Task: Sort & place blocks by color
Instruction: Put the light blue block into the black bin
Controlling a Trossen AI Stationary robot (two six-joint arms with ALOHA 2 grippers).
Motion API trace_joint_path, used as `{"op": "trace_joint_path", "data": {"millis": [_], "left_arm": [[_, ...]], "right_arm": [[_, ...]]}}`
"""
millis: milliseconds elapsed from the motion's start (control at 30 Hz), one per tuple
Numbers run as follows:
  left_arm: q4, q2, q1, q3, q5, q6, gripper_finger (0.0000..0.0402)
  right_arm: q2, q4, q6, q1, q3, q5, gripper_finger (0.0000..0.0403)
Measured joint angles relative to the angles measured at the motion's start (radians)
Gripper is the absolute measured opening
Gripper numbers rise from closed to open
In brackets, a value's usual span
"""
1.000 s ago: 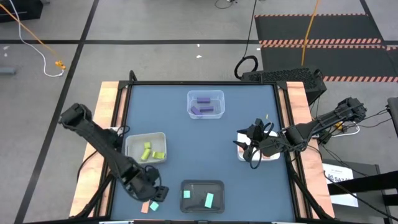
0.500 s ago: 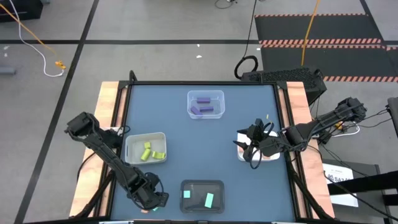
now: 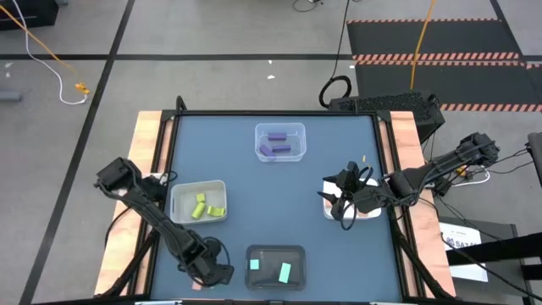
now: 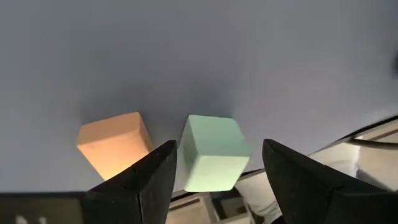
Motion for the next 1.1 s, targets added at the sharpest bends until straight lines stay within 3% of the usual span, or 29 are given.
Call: {"op": "trace_joint_path", "data": {"millis": [267,500,800,1100], "left_arm": [[-0.010,0.015,0.000,0.000,0.035,0.051,0.0225],[-0.024,0.014,0.006,0.000,0.046,0.077,0.0133],[0.012,-0.032,0.047,0.000,0.044,0.142,0.0131],[-0.015,-0.158,0.115,0.000,-0.069,0.199,0.0134]], "right_arm": [[0.000,0.000,-0.001,0.000,0.000,0.000,0.0228],[0.000,0.000,0.000,0.000,0.000,0.000,0.0228],[0.000,0.000,0.000,0.000,0.000,0.000,0.0228],[0.000,0.000,-0.001,0.000,0.000,0.000,0.0228]]}}
